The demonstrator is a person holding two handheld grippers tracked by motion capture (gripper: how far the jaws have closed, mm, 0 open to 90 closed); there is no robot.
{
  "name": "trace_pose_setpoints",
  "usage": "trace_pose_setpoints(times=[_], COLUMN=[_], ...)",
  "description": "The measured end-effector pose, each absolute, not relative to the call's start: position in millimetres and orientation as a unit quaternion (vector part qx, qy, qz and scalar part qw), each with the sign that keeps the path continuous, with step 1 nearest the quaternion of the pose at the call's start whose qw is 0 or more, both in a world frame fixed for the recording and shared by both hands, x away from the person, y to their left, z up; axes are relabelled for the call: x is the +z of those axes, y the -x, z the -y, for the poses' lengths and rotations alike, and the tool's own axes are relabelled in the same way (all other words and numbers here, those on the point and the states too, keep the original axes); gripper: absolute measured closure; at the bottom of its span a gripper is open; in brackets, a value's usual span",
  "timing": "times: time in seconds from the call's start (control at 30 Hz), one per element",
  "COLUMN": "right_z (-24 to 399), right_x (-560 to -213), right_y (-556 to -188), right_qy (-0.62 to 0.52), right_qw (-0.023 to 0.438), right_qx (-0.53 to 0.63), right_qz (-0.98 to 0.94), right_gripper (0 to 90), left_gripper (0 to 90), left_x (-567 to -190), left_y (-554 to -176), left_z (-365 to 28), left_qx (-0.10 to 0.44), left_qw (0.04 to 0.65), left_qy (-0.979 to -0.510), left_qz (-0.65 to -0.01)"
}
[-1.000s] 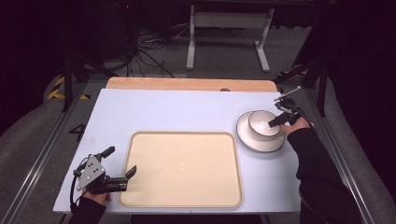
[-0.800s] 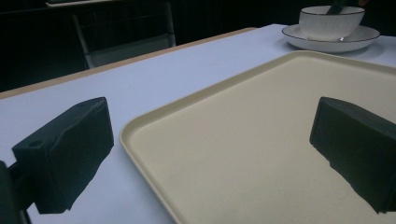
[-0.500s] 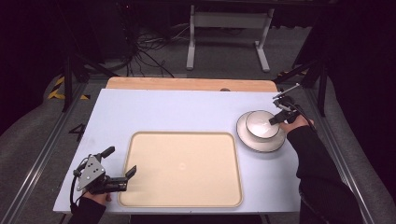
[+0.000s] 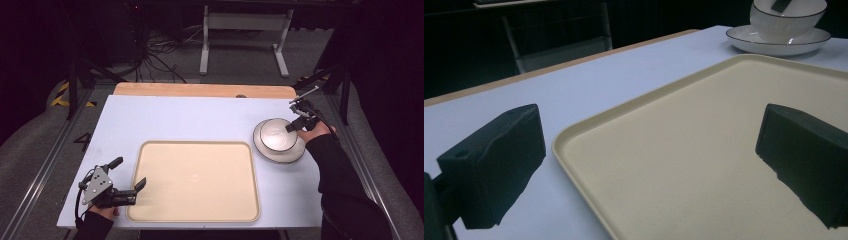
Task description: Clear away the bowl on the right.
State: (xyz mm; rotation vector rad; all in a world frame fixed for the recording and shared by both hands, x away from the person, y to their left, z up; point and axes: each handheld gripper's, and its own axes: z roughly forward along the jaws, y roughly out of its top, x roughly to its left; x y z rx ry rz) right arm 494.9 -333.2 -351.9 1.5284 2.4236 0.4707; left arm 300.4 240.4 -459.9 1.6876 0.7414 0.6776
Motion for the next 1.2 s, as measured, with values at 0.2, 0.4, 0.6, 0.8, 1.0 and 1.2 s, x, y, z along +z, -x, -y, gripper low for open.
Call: trace_pose_setpoints(times=[0.2, 0.4, 0.6, 0.8, 1.0, 1.2], right_z=[328.8, 321.3, 318.1, 309.6, 293.8, 274.0], right_x=[-336.8, -326.5, -317.1, -312.4, -310.8, -309.6], right_y=[-490.0, -483.7, -479.1, -474.5, -470.7, -467.0], right_qy=[-0.514, -0.501, -0.498, -0.489, -0.485, -0.464], right_qw=[0.124, 0.137, 0.139, 0.137, 0.123, 0.108], right_qx=[0.166, 0.154, 0.16, 0.164, 0.172, 0.178], right_qz=[-0.832, -0.84, -0.841, -0.845, -0.849, -0.861], right_gripper=[83.5, 83.3, 83.3, 83.1, 83.2, 83.2], left_gripper=[0.2, 0.1, 0.1, 0.1, 0.1, 0.1], left_x=[-459.9, -459.9, -459.9, -459.9, -459.9, -459.8], left_y=[-300.5, -300.5, -300.6, -300.9, -300.7, -300.7], left_z=[-240.4, -240.4, -240.4, -240.5, -240.4, -240.7], left_qx=[0.287, 0.287, 0.287, 0.286, 0.287, 0.286], left_qw=[0.555, 0.555, 0.556, 0.556, 0.556, 0.555], left_qy=[-0.715, -0.714, -0.714, -0.714, -0.714, -0.715], left_qz=[-0.314, -0.314, -0.315, -0.315, -0.315, -0.314])
